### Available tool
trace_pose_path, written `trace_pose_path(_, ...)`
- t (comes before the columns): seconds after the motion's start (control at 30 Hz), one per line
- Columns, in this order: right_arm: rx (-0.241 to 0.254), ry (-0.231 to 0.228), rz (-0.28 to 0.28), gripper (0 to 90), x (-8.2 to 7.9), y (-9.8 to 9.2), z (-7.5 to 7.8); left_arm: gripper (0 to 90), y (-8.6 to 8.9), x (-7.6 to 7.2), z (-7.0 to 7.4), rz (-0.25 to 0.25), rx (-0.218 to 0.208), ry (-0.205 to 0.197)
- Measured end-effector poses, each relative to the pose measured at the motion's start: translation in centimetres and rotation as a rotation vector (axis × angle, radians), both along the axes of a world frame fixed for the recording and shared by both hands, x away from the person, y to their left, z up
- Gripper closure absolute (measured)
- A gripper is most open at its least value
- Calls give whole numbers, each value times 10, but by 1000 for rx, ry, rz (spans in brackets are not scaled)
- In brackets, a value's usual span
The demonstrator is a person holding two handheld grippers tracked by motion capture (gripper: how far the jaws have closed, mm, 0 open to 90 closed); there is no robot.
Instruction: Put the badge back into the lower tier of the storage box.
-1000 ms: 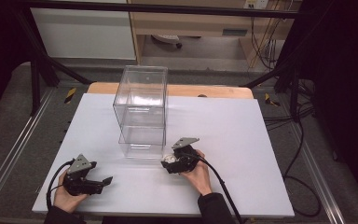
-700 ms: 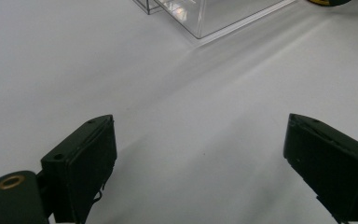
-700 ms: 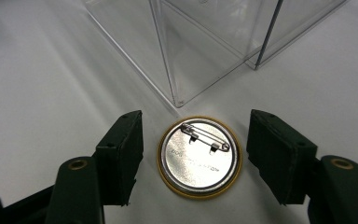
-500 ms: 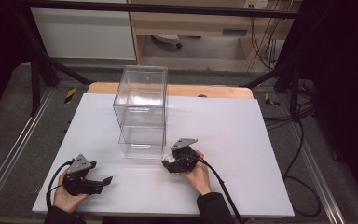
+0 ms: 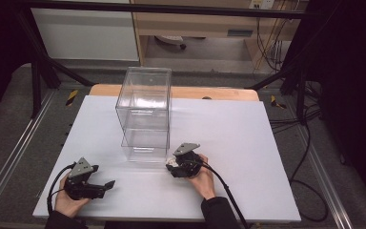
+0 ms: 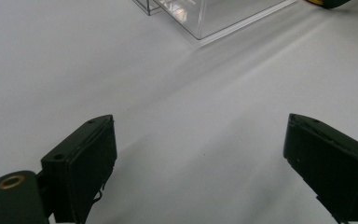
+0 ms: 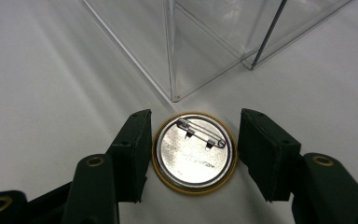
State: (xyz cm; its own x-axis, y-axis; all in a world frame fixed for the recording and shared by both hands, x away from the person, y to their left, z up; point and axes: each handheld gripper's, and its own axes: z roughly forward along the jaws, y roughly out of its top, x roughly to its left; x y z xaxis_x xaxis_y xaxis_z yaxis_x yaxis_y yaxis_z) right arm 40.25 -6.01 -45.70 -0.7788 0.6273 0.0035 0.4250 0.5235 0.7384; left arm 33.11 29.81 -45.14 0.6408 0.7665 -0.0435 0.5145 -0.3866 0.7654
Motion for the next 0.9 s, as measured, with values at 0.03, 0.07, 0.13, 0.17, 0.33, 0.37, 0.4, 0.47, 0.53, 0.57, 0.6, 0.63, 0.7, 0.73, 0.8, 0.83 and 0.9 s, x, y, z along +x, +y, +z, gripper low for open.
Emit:
trace_pose_path(0.03,-1,-1,0,451,0,0,0,91,0,0,0,0,0,0)
trace_pose_path(0.07,-1,0,0,450,0,0,0,91,0,0,0,-1,2,-2)
trace_pose_path(0.13,-2,-1,-1,451,0,0,0,91,0,0,0,-1,2,-2)
trace_pose_path(0.17,-2,0,-3,451,0,0,0,91,0,0,0,0,2,-2)
trace_pose_path(0.33,-2,1,-6,466,0,0,0,91,0,0,0,-1,2,-2)
trace_pose_path(0.37,-1,0,-6,468,0,0,0,91,0,0,0,-1,3,-2)
trace_pose_path(0.4,0,0,-5,470,0,0,0,91,0,0,0,-1,3,-2)
trace_pose_path(0.47,1,3,-5,472,0,-1,0,91,0,0,0,-2,2,-2)
trace_pose_path(0.53,1,2,-6,473,0,-1,0,91,0,0,0,-2,2,-2)
trace_pose_path(0.57,2,3,-6,473,0,-1,0,91,0,0,0,-2,2,-2)
trace_pose_path(0.6,2,3,-7,474,0,-1,0,92,0,0,0,-2,2,-2)
trace_pose_path(0.63,2,4,-7,475,0,-1,0,92,0,0,0,-2,2,-2)
trace_pose_path(0.7,5,7,-11,476,0,-1,0,92,0,0,0,-2,2,-3)
trace_pose_path(0.73,5,6,-11,476,0,-1,0,92,0,0,0,-2,2,-2)
trace_pose_path(0.8,8,9,-11,477,0,-1,0,92,0,0,0,-2,2,-2)
trace_pose_path(0.83,10,10,-12,477,1,-1,0,92,0,0,0,-2,2,-2)
trace_pose_path(0.9,11,12,-11,477,1,-1,1,92,0,0,0,-1,2,-2)
